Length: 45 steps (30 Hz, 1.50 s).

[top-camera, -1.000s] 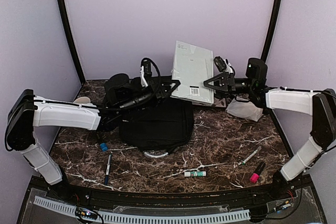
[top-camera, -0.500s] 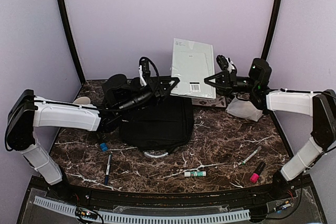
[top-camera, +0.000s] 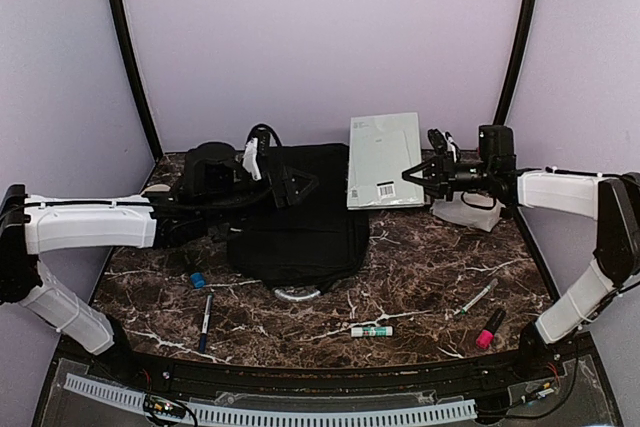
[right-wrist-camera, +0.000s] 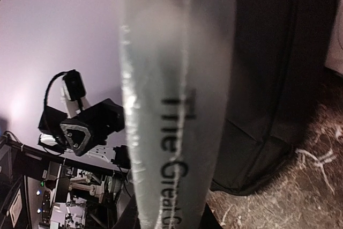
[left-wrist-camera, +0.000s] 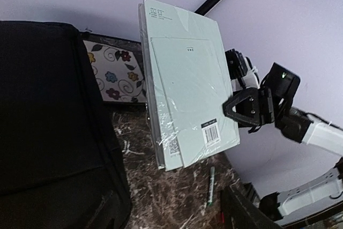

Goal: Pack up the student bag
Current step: Pass from the left arm to the right, then pick up the largest pocket of the bag from the student bag.

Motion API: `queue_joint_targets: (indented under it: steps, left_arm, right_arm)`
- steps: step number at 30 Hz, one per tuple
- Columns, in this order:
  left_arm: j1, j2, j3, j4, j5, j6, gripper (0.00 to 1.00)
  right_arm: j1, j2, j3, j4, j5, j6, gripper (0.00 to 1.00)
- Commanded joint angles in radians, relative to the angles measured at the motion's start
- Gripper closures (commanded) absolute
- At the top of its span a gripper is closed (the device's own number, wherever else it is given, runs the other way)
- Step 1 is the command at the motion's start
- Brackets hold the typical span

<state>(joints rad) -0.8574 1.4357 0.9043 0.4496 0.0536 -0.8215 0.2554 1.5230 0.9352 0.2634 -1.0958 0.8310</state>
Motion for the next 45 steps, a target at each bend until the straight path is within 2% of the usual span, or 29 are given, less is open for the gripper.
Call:
queue_joint_targets:
  steps: [1,3,5,9,12,20,23,26,28,29,30,32,39,42,45]
  left_arm:
    - [-0.002,-0.008,0.173,-0.588,-0.056,0.481,0.33]
    - [-0.006,0.066,0.239,-0.778,-0.105,0.63,0.35]
    - [-0.028,0.128,0.284,-0.927,-0.187,0.746,0.35]
    - [-0.12,0.209,0.29,-0.976,-0.304,0.957,0.36]
    - [-0.145,0.267,0.303,-0.966,-0.312,1.019,0.35]
    - [-0.148,0.44,0.408,-1.003,-0.343,1.013,0.37]
    - [-0.148,0.474,0.42,-1.01,-0.402,1.009,0.41]
    - [-0.149,0.486,0.433,-1.012,-0.427,1.008,0.57]
    - [-0.149,0.487,0.446,-1.012,-0.439,1.0,0.79]
    - [-0.149,0.488,0.454,-1.015,-0.45,0.994,0.94]
    - [-0.149,0.487,0.463,-1.02,-0.458,0.987,1.0]
    - [-0.149,0.474,0.487,-1.026,-0.459,0.976,1.0]
    - [-0.126,0.347,0.563,-0.995,-0.457,0.939,1.0]
    - [-0.092,0.302,0.568,-0.984,-0.469,0.892,1.0]
    - [-0.073,0.264,0.543,-0.963,-0.507,0.843,1.0]
  right_arm:
    - [-0.016,-0.077,0.089,-0.431,0.009,-0.544,1.0]
    - [-0.017,-0.089,0.093,-0.59,0.049,-0.686,1.0]
    - [-0.024,-0.138,0.027,-0.565,0.076,-0.685,1.0]
    - [-0.033,-0.244,-0.053,-0.53,0.138,-0.696,1.0]
    - [-0.033,-0.275,-0.055,-0.567,0.162,-0.737,1.0]
    - [-0.034,-0.305,-0.092,-0.568,0.169,-0.747,1.0]
    - [-0.033,-0.305,-0.09,-0.564,0.165,-0.743,1.0]
    - [-0.033,-0.306,-0.095,-0.562,0.162,-0.744,1.0]
    - [-0.033,-0.308,-0.101,-0.558,0.158,-0.747,1.0]
    - [-0.033,-0.311,-0.101,-0.559,0.158,-0.748,1.0]
    - [-0.033,-0.313,-0.096,-0.565,0.153,-0.754,1.0]
    - [-0.033,-0.301,-0.057,-0.616,0.143,-0.797,1.0]
    - [-0.033,-0.183,0.196,-0.97,0.066,-1.0,1.0]
    - [-0.027,-0.156,0.265,-1.041,0.03,-1.027,1.0]
    - [0.01,-0.147,0.283,-1.037,0.05,-1.029,1.0]
